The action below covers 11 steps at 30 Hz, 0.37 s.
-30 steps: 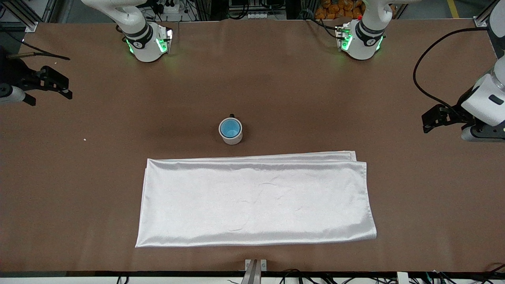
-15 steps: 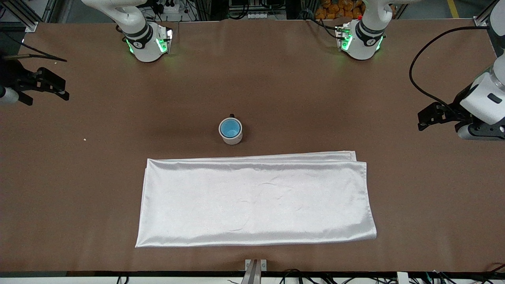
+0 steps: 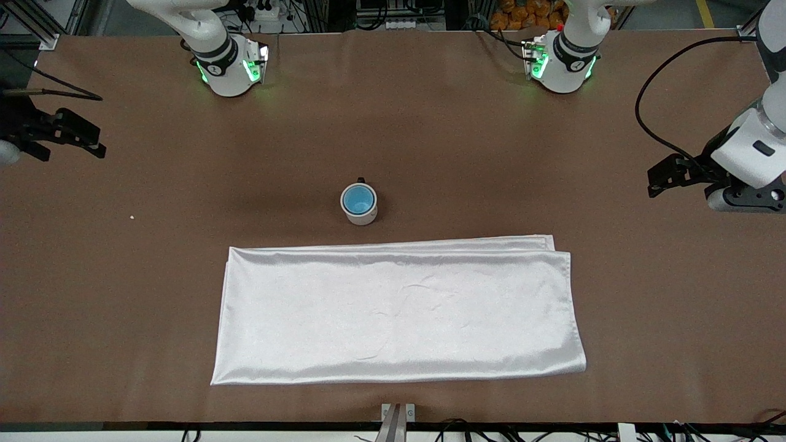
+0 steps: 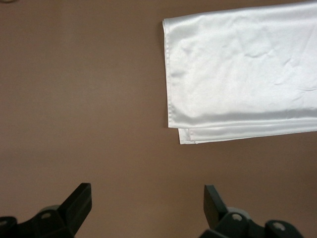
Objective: Place blue cup into white mug on table
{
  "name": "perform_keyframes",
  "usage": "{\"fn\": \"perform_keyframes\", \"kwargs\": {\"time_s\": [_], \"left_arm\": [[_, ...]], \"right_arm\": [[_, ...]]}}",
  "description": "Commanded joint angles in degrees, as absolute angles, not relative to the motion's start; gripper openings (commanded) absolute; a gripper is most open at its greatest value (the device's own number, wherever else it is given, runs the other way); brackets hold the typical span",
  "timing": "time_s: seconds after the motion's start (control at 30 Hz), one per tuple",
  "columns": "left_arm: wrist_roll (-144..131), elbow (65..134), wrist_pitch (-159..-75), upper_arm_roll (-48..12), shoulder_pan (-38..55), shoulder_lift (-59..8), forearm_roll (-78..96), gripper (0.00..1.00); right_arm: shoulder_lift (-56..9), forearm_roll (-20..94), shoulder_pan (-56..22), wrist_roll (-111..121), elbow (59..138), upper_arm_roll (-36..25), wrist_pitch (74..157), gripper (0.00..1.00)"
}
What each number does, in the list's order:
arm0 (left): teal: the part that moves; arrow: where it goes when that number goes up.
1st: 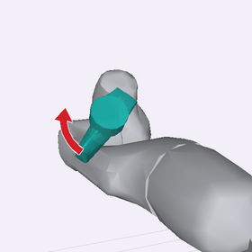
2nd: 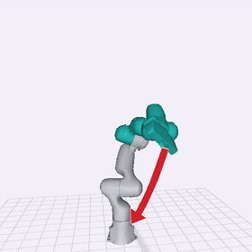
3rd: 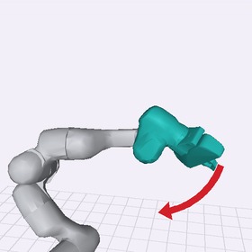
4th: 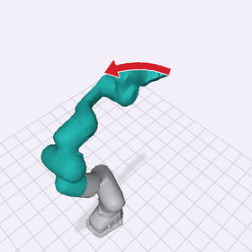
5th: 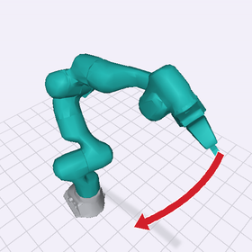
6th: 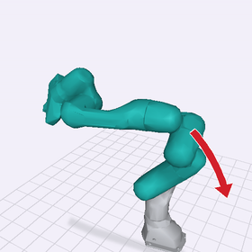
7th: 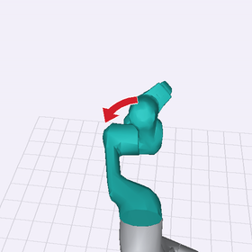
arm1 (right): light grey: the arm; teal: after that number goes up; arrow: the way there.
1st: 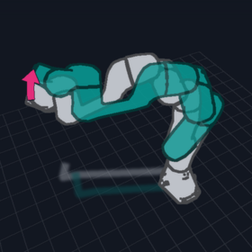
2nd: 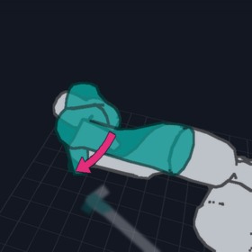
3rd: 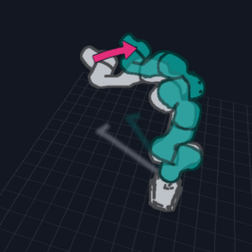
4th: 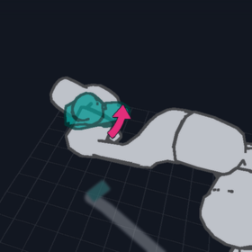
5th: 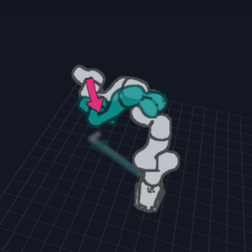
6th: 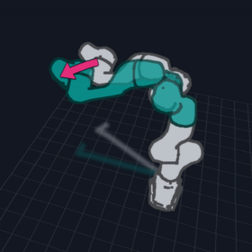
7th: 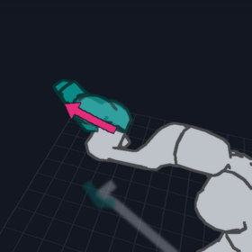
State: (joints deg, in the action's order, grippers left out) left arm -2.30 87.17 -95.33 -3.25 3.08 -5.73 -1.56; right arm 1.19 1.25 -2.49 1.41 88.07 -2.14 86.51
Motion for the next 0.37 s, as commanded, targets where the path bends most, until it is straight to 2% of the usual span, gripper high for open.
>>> {"fn": "perform_keyframes", "kwargs": {"time_s": [0.0,0.33], "left_arm": [[-0.88,88.68,-95.54,-2.55,3.43,-4.31,-0.7,1.0],[-1.58,88.68,-95.54,-2.55,3.43,-4.13,-0.79,1.0]], "right_arm": [[1.32,0.88,-1.67,0.53,87.45,-1.41,85.43,1.0],[1.32,0.79,-1.67,0.53,87.45,-1.41,85.34,1.0]]}}
